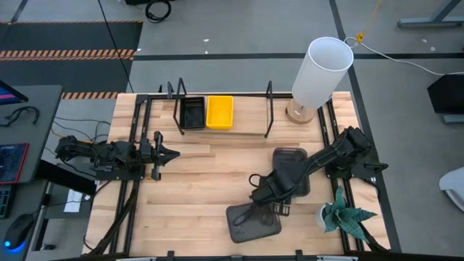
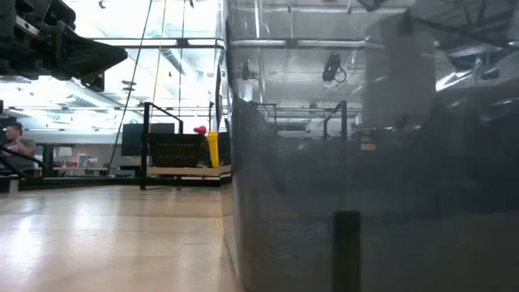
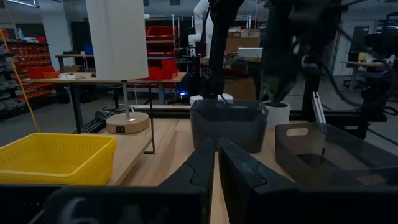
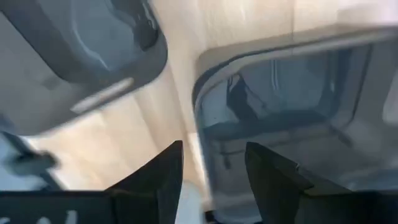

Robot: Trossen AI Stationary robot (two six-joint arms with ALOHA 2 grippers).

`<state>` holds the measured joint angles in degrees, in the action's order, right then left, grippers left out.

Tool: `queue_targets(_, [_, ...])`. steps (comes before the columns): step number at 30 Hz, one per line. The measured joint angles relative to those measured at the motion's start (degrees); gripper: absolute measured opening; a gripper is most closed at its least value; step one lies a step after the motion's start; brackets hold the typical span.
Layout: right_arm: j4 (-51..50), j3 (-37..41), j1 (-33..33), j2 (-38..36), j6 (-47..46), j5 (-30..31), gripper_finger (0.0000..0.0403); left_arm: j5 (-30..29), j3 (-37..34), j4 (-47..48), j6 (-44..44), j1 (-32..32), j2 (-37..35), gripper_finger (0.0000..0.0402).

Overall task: Stack baskets on shelf by color
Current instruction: Stack the left gray transparent bin on top of the other gray transparent bins

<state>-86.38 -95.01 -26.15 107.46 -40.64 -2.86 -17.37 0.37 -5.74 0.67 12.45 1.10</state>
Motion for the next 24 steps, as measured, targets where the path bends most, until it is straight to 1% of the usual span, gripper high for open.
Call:
queue_targets(2, [0.4, -2.7, 0.3, -0.1, -7.0, -0.3, 0.0180, 0.0, 0.0, 0.0, 0.0, 0.0, 0.0, 0.0029])
queue_targets(5, [6.1, -5.3, 0.5, -0.1, -16.3, -0.4, 0.0179, 0.0, 0.0, 0.0, 0.0, 0.0, 0.0, 0.0034])
queue_targets(7, [13.5, -5.3, 0.0, 0.1, -18.9, -0.7, 0.0177, 0.0, 0.0, 0.0, 0.0, 0.0, 0.0, 0.0037])
queue_targets(9, [21.7, -4.3, -1.3, 0.6, -19.3, -2.0, 0.0175, 0.0, 0.0, 0.0, 0.0, 0.0, 0.0, 0.0040])
queue_targets(11, [26.9, -4.2, -2.6, 1.5, -21.4, -3.4, 0.0171, 0.0, 0.0, 0.0, 0.0, 0.0, 0.0, 0.0040])
queue_targets(14, [27.1, -4.1, -4.0, 3.0, -28.7, -4.2, 0.0163, 0.0, 0.0, 0.5, 0.0, 0.0, 0.0, 0.0036])
queue_targets(18, [21.5, -4.1, -5.5, 5.0, -39.5, -5.3, 0.0156, 0.1, 0.0, 0.0, 0.0, 0.0, 0.4, 0.0029])
queue_targets(20, [19.0, -4.1, -6.3, 5.2, -42.1, -5.4, 0.0155, 0.0, 0.0, -0.5, 0.0, 0.0, 0.7, 0.0028])
queue_targets(24, [16.4, -3.8, -7.4, 5.0, -45.1, -1.7, 0.0160, 0.0, 0.0, -0.3, 0.0, 0.0, 0.8, 0.0033])
